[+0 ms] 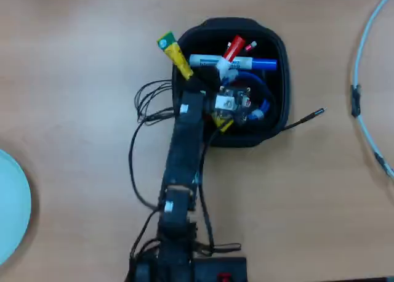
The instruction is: Pick up the yellow instant coffee stick, then put it in the black bowl
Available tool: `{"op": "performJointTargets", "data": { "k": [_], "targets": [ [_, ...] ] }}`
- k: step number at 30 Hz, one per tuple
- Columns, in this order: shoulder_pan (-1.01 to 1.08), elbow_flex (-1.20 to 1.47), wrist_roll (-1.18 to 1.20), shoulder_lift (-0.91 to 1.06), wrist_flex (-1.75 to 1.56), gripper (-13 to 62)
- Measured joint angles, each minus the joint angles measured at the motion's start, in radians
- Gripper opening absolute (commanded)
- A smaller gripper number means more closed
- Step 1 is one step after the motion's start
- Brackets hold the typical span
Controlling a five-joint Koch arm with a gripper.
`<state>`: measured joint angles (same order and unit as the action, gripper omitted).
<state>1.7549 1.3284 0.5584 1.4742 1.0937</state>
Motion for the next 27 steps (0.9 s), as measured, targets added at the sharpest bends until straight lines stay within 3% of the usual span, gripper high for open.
{"op": "performJointTargets", "data": {
  "k": [7, 16, 27],
  "targets": [
    [-0.064, 0.046, -0.002, 0.359, 0.184, 36.6],
    [-0.279, 0.592, -0.156, 0.660, 0.049, 36.6],
    [-0.474, 1.100, -0.221, 0.689, -0.446, 36.4]
  ]
}}
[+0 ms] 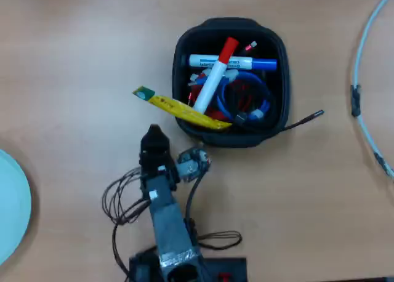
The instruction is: Pick up the yellow instant coffee stick, then put it in the black bowl
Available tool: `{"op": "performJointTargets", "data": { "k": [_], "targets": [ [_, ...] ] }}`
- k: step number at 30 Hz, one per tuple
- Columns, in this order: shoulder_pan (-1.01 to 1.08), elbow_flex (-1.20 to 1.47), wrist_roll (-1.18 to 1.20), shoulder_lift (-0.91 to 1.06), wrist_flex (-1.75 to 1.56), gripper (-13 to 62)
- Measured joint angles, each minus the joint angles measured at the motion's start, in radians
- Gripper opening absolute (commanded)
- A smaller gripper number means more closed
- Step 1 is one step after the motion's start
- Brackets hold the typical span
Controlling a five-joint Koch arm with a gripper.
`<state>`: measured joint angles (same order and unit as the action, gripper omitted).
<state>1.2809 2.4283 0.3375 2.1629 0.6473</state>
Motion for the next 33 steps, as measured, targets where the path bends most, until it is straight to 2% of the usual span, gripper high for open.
{"op": "performJointTargets", "data": {
  "k": [6, 13, 25, 33],
  "targets": [
    [-0.012, 0.311, -0.041, 0.000, -0.339, 35.9],
    [0.000, 0.492, -0.044, 0.003, -0.684, 34.8],
    [0.201, 0.635, -0.129, 0.018, -0.759, 35.5],
    [0.239, 0.692, -0.129, 0.031, -0.761, 34.8]
  ]
}}
